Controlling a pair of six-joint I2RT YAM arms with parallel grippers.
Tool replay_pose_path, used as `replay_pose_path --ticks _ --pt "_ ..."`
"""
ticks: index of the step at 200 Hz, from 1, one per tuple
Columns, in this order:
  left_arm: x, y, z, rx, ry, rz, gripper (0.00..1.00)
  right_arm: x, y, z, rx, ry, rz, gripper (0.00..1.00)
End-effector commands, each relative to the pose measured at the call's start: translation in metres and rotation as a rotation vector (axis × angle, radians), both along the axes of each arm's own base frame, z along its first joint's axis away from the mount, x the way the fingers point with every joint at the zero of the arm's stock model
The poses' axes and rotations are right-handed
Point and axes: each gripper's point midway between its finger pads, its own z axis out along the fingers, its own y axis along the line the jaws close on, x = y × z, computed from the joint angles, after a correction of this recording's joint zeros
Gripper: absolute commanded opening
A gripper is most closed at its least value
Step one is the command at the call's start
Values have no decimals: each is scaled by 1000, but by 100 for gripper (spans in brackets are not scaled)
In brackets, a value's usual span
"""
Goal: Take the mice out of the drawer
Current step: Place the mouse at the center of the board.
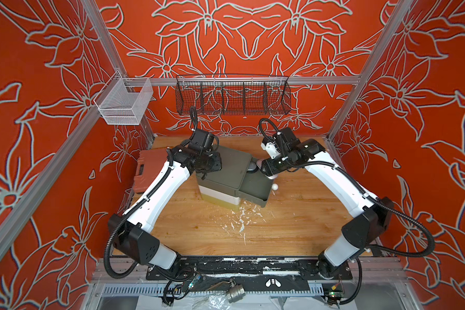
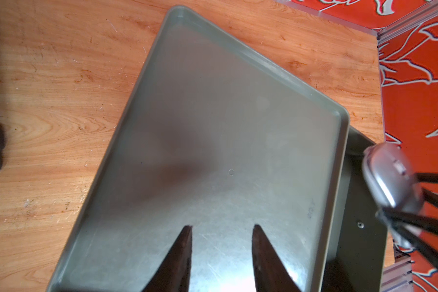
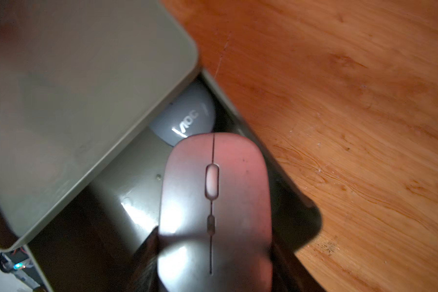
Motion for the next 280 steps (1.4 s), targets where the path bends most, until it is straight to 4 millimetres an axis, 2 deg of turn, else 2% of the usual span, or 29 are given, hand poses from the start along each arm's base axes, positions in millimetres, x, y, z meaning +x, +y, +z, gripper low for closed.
replay_pose_path --ticks 1,23,46,75,88,124,152,174,224,280 --pt "-8 -17 26 -45 -54 -45 39 4 -33 22 31 -51 -137 59" --pt "-14 -30 29 -54 -57 -81 39 14 -62 12 6 -56 -209 59" --pt "-18 -37 28 -57 -60 -96 40 28 -89 -8 -41 -65 -256 59" --pt "-26 -47 19 -76 -36 -112 40 51 -122 -46 -128 -40 -311 60" --pt "-27 -53 16 -87 -37 -121 40 61 -131 -65 -131 -18 -320 60" --pt "-26 -58 16 -80 -39 -133 40 85 -143 -110 -130 11 -301 60" --pt "-24 -56 16 -63 -46 -128 40 100 -155 -135 -82 47 -323 60" --pt "-22 -56 18 -58 -57 -124 40 108 -156 -153 -71 79 -305 60" --pt "-21 -52 17 -37 -59 -113 40 122 -157 -176 -64 116 -276 61" --pt "-20 -46 17 -14 -67 -95 41 122 -158 -203 -71 208 -271 62"
